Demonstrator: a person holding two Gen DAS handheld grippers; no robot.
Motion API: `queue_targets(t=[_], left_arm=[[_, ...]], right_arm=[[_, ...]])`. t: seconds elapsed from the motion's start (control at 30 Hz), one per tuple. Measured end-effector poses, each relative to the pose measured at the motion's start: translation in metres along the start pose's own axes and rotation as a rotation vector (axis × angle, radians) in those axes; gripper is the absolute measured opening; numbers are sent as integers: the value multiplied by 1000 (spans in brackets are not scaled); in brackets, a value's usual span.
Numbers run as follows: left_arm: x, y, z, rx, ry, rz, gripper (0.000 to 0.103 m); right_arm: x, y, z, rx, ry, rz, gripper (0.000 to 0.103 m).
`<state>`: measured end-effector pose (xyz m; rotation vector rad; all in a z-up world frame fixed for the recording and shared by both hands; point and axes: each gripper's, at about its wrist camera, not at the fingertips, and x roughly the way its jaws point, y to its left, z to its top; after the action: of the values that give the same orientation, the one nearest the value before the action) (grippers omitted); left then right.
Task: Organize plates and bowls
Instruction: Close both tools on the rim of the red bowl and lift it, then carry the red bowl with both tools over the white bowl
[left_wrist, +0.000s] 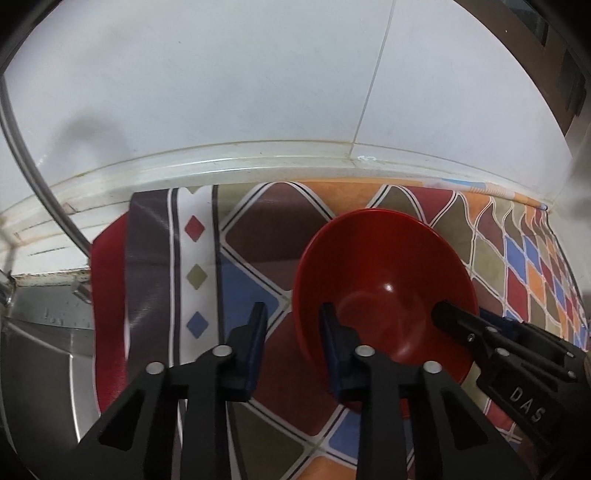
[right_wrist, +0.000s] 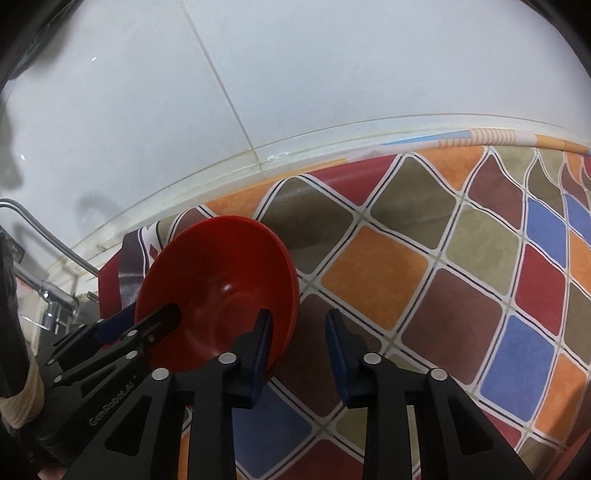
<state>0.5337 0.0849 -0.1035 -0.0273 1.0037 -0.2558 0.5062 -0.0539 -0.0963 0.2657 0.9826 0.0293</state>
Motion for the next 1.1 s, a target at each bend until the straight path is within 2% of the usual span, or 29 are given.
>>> queue_targets(t=[0.13,0.27,0.47,0.8,1.1], left_arm=[[2,-3,2,2,11,-3,13],[0,-6,2,-7,6,8,13],[-19,-11,-4,-12,-15,-5,13],[-76,-34,-16,8,-93,-49,13],[-126,-77,-33,34,-138,-73,14]], right_arm=[[3,6,3,-25,1,9,15],[3,11,3,-55,-5,-8,15],[-3,7,4,-25,11,10,14],[-54,-4,-3,-27,-25,27,14],[-109,-27,-17,-23,-67,35,14]])
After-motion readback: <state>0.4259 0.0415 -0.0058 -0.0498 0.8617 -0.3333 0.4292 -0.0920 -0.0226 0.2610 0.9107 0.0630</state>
